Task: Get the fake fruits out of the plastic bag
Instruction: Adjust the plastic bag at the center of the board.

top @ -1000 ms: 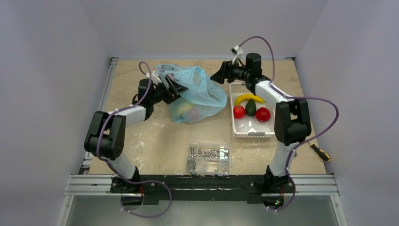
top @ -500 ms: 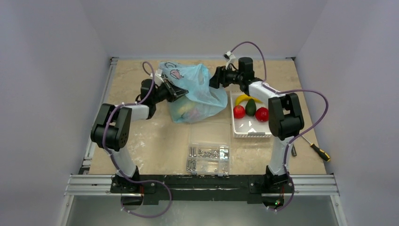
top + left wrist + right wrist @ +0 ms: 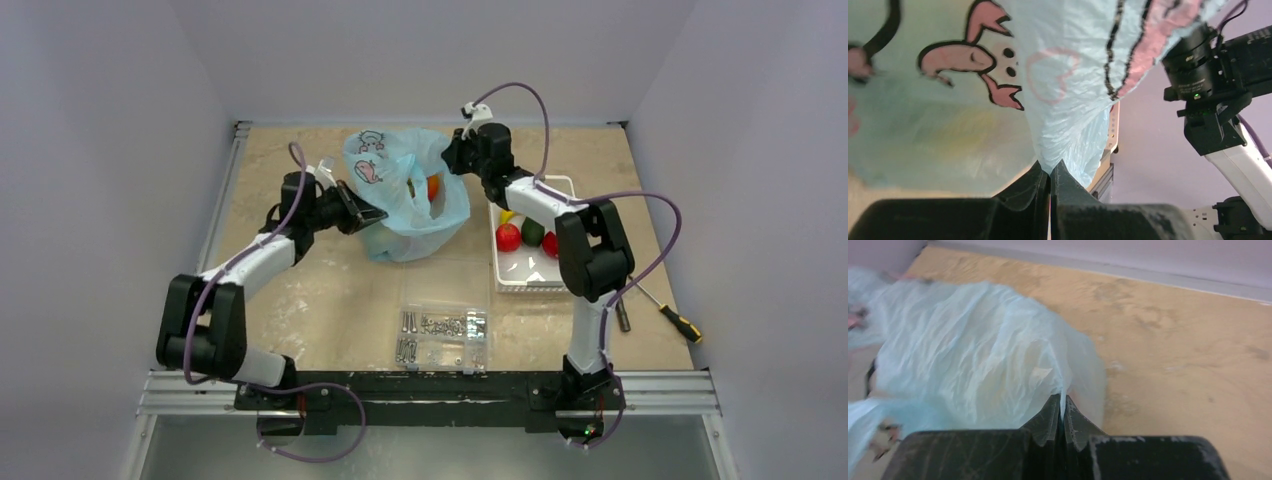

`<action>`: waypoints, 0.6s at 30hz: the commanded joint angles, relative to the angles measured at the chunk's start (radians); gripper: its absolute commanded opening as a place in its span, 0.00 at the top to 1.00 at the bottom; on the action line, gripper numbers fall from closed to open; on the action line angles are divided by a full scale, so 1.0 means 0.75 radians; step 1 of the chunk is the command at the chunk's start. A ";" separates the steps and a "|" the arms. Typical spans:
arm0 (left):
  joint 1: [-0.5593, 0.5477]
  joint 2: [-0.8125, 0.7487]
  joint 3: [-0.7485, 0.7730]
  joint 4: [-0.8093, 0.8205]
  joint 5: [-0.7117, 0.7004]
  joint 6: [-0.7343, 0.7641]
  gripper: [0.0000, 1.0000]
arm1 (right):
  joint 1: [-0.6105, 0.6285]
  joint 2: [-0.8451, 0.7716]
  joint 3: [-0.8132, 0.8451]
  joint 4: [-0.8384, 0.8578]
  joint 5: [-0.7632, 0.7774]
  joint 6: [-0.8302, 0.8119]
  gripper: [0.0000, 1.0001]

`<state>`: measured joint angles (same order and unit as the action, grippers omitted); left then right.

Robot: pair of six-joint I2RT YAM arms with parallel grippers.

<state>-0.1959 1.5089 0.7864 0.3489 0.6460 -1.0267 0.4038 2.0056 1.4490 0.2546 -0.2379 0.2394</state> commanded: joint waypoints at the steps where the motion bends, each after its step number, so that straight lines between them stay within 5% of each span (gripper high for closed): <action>1: 0.012 -0.277 0.123 -0.915 -0.193 0.262 1.00 | -0.046 -0.080 -0.036 0.279 0.531 0.044 1.00; 6: 0.008 -0.483 0.119 -1.217 -0.259 0.367 1.00 | -0.083 -0.027 0.108 0.235 0.558 0.038 1.00; 12: -0.009 -0.525 0.021 -1.184 -0.191 0.273 1.00 | -0.075 -0.101 0.066 0.189 0.434 -0.018 1.00; 18: -0.011 -0.469 0.105 -1.127 -0.197 0.274 1.00 | 0.015 -0.203 0.202 -0.408 0.417 -0.069 0.53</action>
<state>-0.1997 1.1370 0.8185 -0.5114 0.4831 -0.8185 0.3695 1.9820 1.5024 0.2157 0.0635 0.2321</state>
